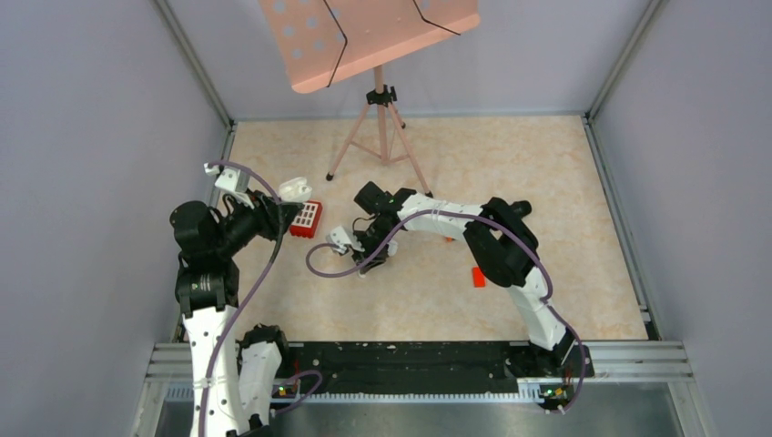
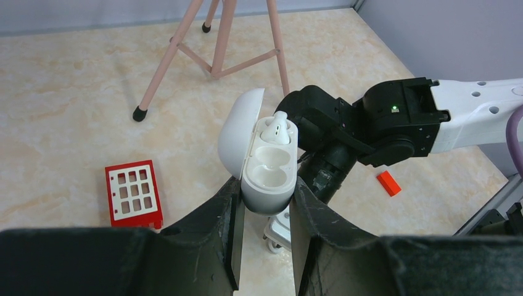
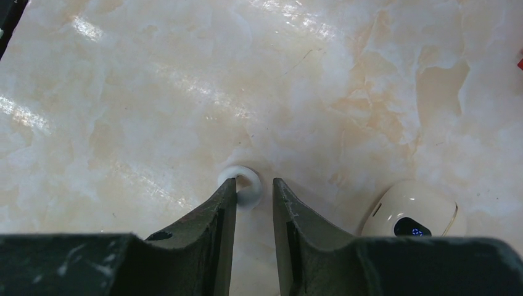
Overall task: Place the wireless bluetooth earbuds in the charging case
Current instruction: Pick up the earbud from the center of the board, then place the earbud in the charging case.
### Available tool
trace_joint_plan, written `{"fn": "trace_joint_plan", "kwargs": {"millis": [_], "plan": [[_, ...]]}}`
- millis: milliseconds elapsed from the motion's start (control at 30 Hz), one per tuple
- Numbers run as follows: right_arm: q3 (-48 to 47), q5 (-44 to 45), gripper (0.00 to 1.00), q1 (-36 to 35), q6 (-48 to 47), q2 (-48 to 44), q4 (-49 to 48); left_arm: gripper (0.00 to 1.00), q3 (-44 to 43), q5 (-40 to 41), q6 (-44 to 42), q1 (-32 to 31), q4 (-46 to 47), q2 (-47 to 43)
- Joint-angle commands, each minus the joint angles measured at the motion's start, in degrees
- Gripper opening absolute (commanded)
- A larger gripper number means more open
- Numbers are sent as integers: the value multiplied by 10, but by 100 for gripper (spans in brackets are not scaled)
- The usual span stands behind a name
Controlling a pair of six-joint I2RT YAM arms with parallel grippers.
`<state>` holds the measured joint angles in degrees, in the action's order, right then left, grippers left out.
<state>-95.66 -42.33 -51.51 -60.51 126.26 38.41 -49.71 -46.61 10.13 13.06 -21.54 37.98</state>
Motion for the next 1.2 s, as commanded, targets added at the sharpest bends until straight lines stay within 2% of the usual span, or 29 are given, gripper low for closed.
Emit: {"fn": "trace_joint_plan", "kwargs": {"millis": [0, 233, 467, 600, 767, 933, 1033, 1167], "plan": [[-3, 0, 28, 3, -33, 2, 32, 0, 3, 0, 3, 5, 18, -7], [-24, -14, 24, 3, -39, 11, 60, 0, 5, -1, 7, 7, 22, -7], [-32, -28, 3, 4, -23, -2, 63, 0, 7, -4, 6, 7, 24, -4], [-24, -48, 0, 8, 17, -47, 62, 0, 10, -20, -1, 7, 36, 4], [29, -85, 0, 36, 124, -175, 24, 0, 20, -97, -12, 6, 92, 42], [74, -94, 0, 83, 299, -324, -44, 0, 16, -162, 10, -8, 193, 105], [72, -61, 0, 95, 383, -402, -87, 0, 8, -173, 22, -43, 260, 144], [44, 8, 0, 96, 447, -451, -134, 0, 0, -164, 32, -114, 319, 181]]}}
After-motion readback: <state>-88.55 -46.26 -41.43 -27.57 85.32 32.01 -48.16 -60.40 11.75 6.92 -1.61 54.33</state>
